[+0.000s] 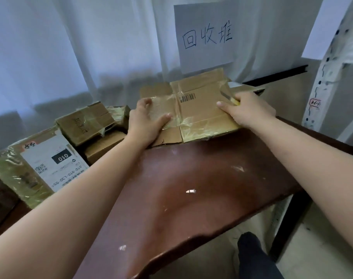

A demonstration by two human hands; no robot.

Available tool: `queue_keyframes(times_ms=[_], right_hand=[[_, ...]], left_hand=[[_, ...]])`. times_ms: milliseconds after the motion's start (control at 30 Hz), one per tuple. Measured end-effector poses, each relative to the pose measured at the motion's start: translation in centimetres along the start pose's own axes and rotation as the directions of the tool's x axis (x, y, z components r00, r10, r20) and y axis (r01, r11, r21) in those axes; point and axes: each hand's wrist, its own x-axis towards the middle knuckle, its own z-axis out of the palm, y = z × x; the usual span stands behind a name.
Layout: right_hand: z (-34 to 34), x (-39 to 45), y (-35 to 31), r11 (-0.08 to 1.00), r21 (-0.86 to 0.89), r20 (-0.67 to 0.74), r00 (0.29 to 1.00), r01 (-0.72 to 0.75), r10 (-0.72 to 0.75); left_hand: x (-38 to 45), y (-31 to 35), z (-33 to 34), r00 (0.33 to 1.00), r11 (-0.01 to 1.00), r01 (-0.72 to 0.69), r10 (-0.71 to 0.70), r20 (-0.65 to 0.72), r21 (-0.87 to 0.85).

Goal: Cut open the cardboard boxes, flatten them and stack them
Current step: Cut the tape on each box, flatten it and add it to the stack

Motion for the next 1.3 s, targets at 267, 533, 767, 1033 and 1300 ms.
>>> queue_keyframes(times_ms=[267,533,767,1033,1300], right_hand=[[-3.8,14.2,3.5,0.960,-0.275,-0.162,0.987,-0.048,0.004],[-1.2,22.0,7.9,0.930,-0.367,-0.093,0.995,-0.008,-0.028],[3.6,22.1,11.1,0.876,-0.483,0.003,1.000,-0.014,0.018],[7.4,22.9,9.6,0.829,-0.474,0.189,0.954,0.296,-0.233],[9.7,23.8,11.3,0.932,-0.238,0.310,0.931,0.274,-0.194]], left_hand=[[10.7,7.0,6.8,0.992,0.989,-0.126,0.126,-0.001,-0.075],[15.9,8.0,14.3,0.995,0.998,-0.047,0.043,0.088,0.045],[15.5,4.3,18.4,0.978,0.982,0.042,-0.078,0.192,0.184],[14.8,2.7,19.9,0.978,0.850,-0.003,-0.108,0.180,0.527],[15.3,-0.7,21.8,0.867,0.870,-0.212,-0.043,0.497,0.445]])
